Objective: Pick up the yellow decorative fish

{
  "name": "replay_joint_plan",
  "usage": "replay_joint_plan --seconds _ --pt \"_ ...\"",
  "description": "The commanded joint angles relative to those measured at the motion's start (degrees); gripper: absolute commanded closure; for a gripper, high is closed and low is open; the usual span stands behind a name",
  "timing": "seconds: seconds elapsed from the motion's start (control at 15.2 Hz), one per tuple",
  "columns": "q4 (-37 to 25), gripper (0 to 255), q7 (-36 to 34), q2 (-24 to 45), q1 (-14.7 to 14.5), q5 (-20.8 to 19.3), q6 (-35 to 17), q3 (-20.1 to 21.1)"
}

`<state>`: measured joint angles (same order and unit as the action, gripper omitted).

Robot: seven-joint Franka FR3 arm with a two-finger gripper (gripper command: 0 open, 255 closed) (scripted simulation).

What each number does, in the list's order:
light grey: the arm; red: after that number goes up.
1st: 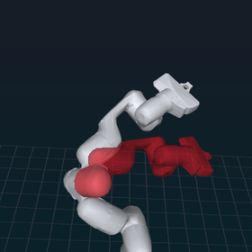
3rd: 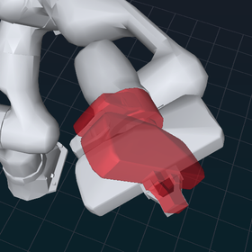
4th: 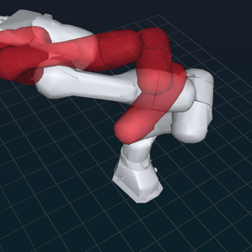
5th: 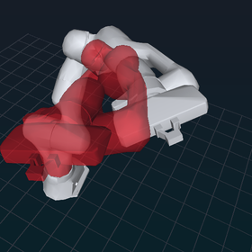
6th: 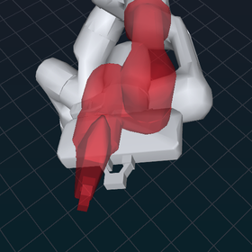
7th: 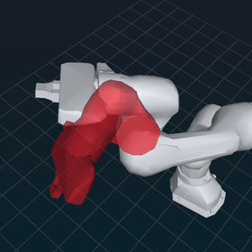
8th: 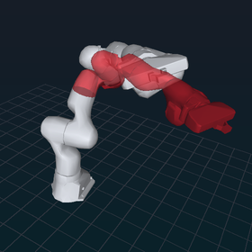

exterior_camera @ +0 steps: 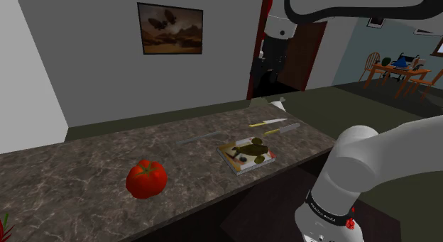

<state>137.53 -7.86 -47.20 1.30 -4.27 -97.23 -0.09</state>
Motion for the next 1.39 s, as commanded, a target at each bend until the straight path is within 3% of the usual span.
replay_joint_plan --seconds 0.0,0.66,1.06,1.32 --pt "0.0 0 0.0 0.0 0.0 0.0 0.0 0.0" --pt "10.37 0 17.7 6.87 -0.89 0.19 -11.95 -15.2" --pt "12.7 0 29.89 16.68 -2.73 1.93 -19.29 -24.54" --pt "12.54 0 39.46 25.65 -5.29 5.36 -23.86 -30.79"
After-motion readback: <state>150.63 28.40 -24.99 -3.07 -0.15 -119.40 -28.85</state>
